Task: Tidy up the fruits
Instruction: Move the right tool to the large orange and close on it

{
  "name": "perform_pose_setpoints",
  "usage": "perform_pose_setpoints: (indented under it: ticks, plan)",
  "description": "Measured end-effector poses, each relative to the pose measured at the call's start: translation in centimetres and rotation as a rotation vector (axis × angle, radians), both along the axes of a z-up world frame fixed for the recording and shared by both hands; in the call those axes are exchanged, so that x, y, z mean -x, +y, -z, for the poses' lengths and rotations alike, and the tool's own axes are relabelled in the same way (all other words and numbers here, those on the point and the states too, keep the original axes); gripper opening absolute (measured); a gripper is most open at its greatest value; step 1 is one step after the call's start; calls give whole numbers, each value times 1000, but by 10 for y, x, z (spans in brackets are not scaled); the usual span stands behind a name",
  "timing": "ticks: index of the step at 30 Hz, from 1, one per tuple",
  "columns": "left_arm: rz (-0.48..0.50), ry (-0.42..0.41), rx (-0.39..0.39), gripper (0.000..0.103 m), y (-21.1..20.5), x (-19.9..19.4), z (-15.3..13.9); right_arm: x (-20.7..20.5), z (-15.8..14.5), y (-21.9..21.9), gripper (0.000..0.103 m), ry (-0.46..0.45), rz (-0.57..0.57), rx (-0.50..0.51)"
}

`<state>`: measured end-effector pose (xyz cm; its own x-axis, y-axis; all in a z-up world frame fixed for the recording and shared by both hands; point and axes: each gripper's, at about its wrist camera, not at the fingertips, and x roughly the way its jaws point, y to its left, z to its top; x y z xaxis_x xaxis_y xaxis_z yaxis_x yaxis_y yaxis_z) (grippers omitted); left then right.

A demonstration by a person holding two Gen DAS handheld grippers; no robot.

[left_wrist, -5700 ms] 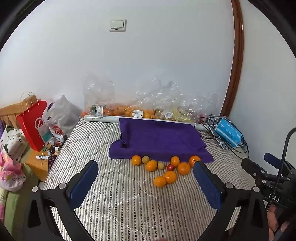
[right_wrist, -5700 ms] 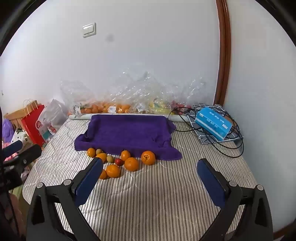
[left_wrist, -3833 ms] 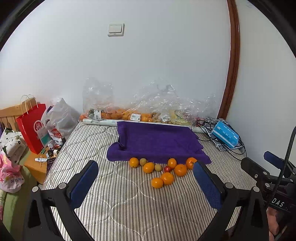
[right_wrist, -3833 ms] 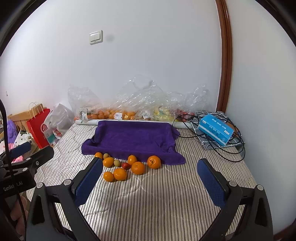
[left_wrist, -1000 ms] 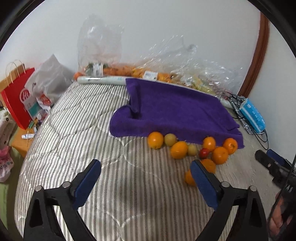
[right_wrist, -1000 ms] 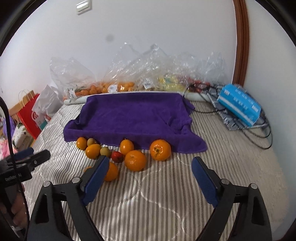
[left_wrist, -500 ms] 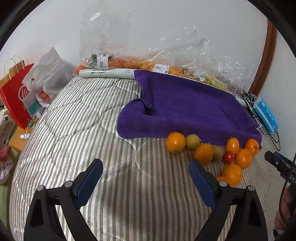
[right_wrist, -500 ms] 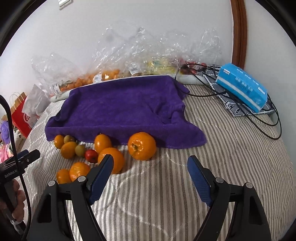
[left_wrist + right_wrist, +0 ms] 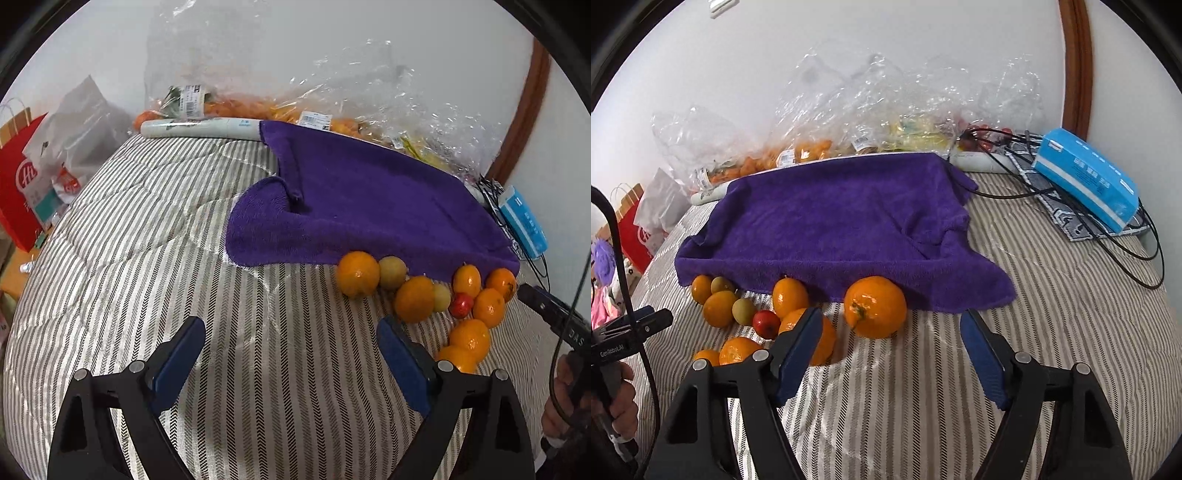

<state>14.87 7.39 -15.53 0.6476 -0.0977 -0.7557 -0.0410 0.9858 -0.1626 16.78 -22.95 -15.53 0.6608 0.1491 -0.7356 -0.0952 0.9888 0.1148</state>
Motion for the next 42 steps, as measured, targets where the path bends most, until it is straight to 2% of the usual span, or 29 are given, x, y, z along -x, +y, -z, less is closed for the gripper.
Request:
perform_pose_setpoints:
  ticks: [4,8,11,16,28,35,38,40,42]
  plan:
    - [28,-13,4,93,-2,1,1,-4,3,9,68,2,-7,38]
    - [40,-21,8,93,-3,1,4,-5,5,12,67,-4,-7,65]
    - [42,-2,32,93,0,-1,8,-7,4,10,67,-7,-21,68]
    - [49,-18,74,93,3,1,6,-14,1,6,67,3,-58,113]
    - [48,-19,65,93,4,2,7,-12,9,7,67,14,-52,78]
    - [42,-12,47,93,3,1,9,-19,13,17,67,16,-61,91]
    - [39,-12,53,93,4,1,9,-20,14,22,60,10,-69,112]
    - [35,-11,57,93,6,0,9,-20,16,26,48,20,-82,117]
    - [31,-10,57,93,7,0,9,-19,18,27,44,22,-88,123]
